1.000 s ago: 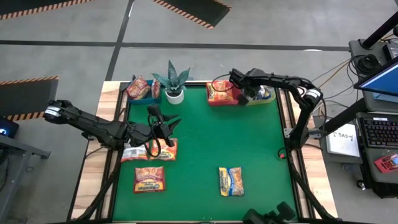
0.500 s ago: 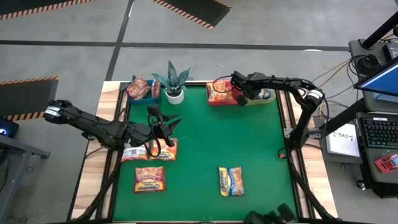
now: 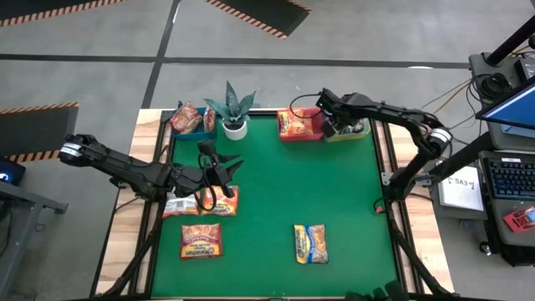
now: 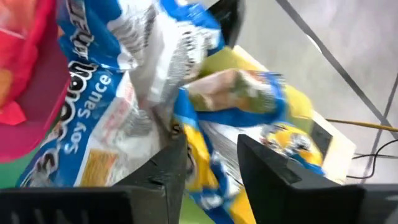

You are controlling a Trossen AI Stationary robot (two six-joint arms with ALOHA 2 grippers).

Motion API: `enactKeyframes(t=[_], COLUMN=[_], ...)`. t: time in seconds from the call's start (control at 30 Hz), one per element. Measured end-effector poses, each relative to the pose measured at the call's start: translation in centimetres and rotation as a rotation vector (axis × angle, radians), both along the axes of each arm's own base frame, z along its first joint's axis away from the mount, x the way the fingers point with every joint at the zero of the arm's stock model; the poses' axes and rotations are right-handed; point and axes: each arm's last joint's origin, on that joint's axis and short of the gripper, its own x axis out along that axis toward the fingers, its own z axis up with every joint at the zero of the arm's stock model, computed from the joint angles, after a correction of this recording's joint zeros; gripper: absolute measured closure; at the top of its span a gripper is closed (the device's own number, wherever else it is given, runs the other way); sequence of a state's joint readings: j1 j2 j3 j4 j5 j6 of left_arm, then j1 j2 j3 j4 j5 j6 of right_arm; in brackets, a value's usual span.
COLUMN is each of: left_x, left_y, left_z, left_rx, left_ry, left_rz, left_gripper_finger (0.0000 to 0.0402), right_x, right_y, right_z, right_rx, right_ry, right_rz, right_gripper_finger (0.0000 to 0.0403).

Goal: Sort Maruchan noodles
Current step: Put the orange noodle pack into the red bin

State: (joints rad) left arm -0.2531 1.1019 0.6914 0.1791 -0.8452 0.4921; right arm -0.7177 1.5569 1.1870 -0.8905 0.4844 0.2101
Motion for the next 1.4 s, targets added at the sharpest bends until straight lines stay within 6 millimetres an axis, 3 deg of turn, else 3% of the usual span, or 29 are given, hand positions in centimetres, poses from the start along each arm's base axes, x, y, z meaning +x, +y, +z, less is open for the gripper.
enactKeyframes(t=[0.13, 0.27, 0.47, 0.67, 0.83, 1.1, 1.27, 1.4], left_x=[0.0, -0.1, -0.7, -1.8, -2.5, -1.9, 1.2, 4.1], left_y=[0.0, 0.0, -0.3, -1.0, -1.6, -1.7, -1.9, -2.6], left_z=[-0.1, -0.5, -3.8, -6.8, -8.5, -11.4, -12.1, -10.4], left_rx=[-0.038, -0.139, -0.445, -0.786, -0.923, -0.835, -0.644, -0.552], left_ry=[-0.020, -0.048, 0.124, 0.432, 0.642, 0.798, 0.643, 0.588], left_rz=[0.007, 0.030, -0.009, -0.051, -0.019, 0.086, 0.034, -0.099], left_gripper_finger=[0.0326, 0.0326, 0.0326, 0.0326, 0.0326, 0.0326, 0.0326, 0.0326], right_x=[-0.9, -1.6, -2.1, -1.2, -0.3, 1.0, 2.4, 4.1], right_y=[1.6, 4.1, 9.6, 14.9, 18.0, 19.4, 19.3, 19.4], right_z=[2.8, 6.0, 8.5, 7.4, 5.6, 3.5, 2.4, 1.3], right_rx=[-0.045, -0.037, -0.016, -0.010, 0.023, 0.048, 0.058, 0.119], right_ry=[-0.077, -0.260, -0.502, -0.714, -0.834, -0.846, -0.849, -0.897], right_rz=[-0.007, 0.024, 0.166, 0.348, 0.454, 0.511, 0.489, 0.464], right_gripper_finger=[0.0267, 0.0267, 0.0268, 0.0280, 0.0284, 0.0284, 0.0284, 0.0276])
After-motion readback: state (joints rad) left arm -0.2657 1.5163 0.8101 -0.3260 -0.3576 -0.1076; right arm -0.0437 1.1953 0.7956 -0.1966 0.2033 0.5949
